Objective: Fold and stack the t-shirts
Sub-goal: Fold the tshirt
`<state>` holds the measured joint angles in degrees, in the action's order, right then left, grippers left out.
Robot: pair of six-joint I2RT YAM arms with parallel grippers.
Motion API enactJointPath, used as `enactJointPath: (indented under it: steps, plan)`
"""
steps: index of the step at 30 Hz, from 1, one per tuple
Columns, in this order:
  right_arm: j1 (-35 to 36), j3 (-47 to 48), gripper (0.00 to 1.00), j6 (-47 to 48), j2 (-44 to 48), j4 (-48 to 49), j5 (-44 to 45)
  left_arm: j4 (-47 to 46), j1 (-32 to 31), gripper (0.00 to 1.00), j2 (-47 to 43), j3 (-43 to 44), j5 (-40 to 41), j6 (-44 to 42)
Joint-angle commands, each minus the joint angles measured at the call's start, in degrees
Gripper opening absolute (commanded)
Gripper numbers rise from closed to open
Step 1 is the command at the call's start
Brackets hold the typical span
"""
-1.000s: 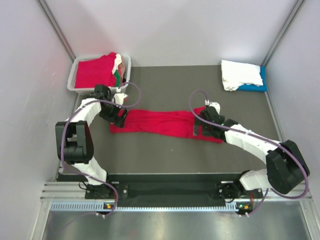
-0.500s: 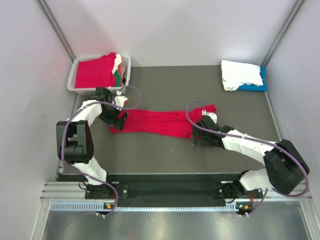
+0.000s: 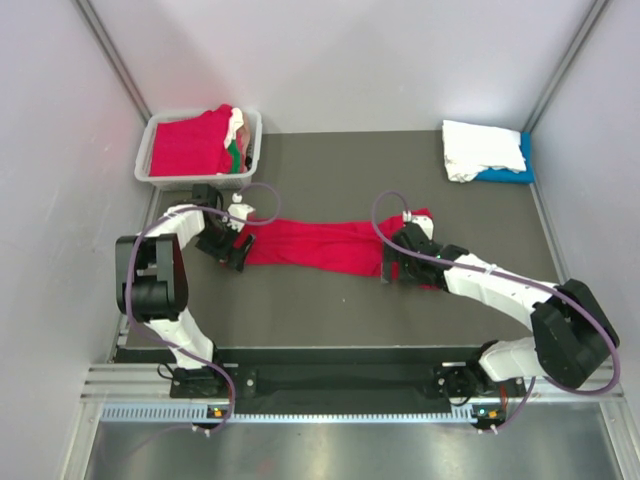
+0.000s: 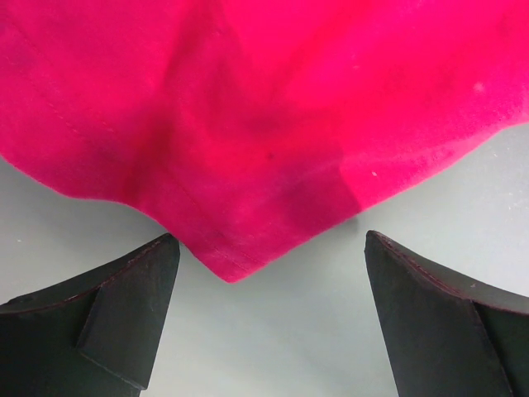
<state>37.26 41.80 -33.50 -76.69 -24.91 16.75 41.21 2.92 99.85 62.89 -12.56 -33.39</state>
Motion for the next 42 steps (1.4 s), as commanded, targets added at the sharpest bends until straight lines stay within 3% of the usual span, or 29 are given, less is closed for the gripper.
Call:
enactJointPath:
  steps: [1,5,7,8,9,10,11,12,22,29,39,42]
  plan:
    - [0.1,2.5,1.0,0.8,0.75,-0.14,1.88,-2.01,0.42,0.98,0.87,1.27,-0.8,-0.45]
    - [0.1,1.62,1.0,0.54,1.54,0.12,1.7,-1.49,0.42,0.97,1.13,1.53,-1.33,-0.28]
    - [0.19,1.44,1.0,0.36,1.63,0.12,1.7,-1.83,0.42,0.86,1.05,1.18,-1.07,-0.54]
    - [0.1,1.27,1.0,0.36,1.8,0.21,1.62,-1.66,0.6,0.76,1.05,1.18,-1.15,-0.63]
    - [0.1,1.18,1.0,0.27,1.89,0.21,1.53,-1.57,0.68,0.39,1.13,1.35,-1.15,-0.63]
    - [0.1,1.09,1.0,0.19,1.89,0.3,1.44,-1.4,0.69,0.2,1.22,1.44,-1.07,-0.45]
    - [0.1,1.09,1.0,0.19,2.06,0.3,1.35,-1.48,0.69,0.07,1.22,1.53,-0.89,-0.36]
    - [0.1,1.0,1.0,0.19,2.15,0.3,1.35,-1.48,0.77,0.0,1.22,1.36,-0.72,-0.28]
    - [0.1,0.82,1.0,0.1,3.12,0.12,1.7,1.5,2.0,0.0,-0.88,1.27,1.83,-4.23]
    - [0.1,-0.05,1.0,-0.17,4.0,0.65,1.88,5.81,7.53,0.0,-5.19,-0.75,6.31,-13.53]
    - [-0.34,-0.23,1.0,0.27,3.56,1.61,1.88,10.47,8.6,0.0,-5.64,-1.2,4.03,-15.04]
    - [-0.52,-0.14,1.0,0.62,2.86,2.32,1.62,12.13,8.6,0.1,-5.46,0.12,3.86,-14.6]
